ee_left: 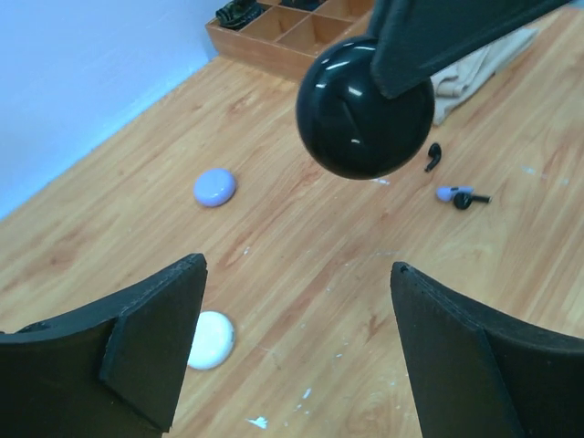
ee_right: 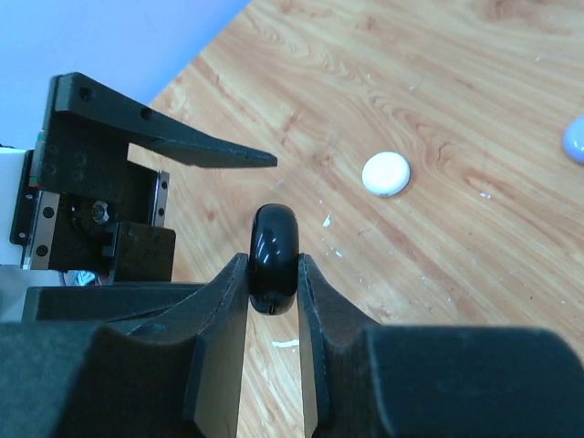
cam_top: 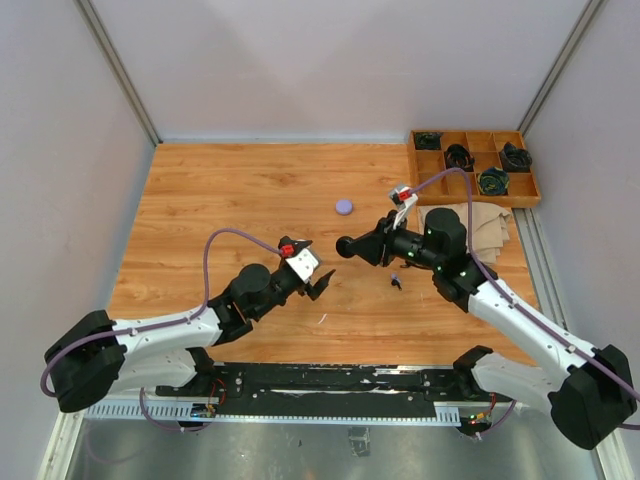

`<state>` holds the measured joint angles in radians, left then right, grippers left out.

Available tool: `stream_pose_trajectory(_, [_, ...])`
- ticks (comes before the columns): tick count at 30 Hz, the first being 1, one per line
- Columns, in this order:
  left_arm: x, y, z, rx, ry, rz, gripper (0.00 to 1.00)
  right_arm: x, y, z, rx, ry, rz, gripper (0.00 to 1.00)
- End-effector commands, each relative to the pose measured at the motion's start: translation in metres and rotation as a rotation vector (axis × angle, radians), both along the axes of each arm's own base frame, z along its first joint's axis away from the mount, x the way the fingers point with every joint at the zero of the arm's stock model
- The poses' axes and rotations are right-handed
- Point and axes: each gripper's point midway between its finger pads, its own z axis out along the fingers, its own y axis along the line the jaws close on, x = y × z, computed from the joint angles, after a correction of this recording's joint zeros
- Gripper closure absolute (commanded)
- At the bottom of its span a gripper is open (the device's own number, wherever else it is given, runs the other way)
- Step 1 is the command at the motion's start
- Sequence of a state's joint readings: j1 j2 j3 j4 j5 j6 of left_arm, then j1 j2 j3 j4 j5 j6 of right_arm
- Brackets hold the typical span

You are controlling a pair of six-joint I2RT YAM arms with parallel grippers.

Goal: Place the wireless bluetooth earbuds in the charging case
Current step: Pick up the charging case at the center of the board.

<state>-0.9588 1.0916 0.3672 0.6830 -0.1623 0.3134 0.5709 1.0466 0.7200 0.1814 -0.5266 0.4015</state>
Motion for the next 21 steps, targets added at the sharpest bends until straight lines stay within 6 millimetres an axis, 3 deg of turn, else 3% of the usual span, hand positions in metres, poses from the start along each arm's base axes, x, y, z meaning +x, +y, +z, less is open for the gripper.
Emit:
stream_pose_trajectory(1, [0.002,-0.004,0.032,-0.218,0.095,0.049,0.14,0.010,-0.009,0.029,0.120,-0.087,-0.088,0.99])
stream_pose_trajectory(13, [-0.023,0.005,0.084,-0.626,0.225,-0.117,0.20,0.007,-0.011,0.052,0.412,-0.110,-0.141,0.97])
stream_pose_trajectory(21, [-0.025,-0.005,0.097,-0.816,0.363,-0.176,0.23,-0.003,-0.005,0.066,0.554,-0.112,-0.089,0.96])
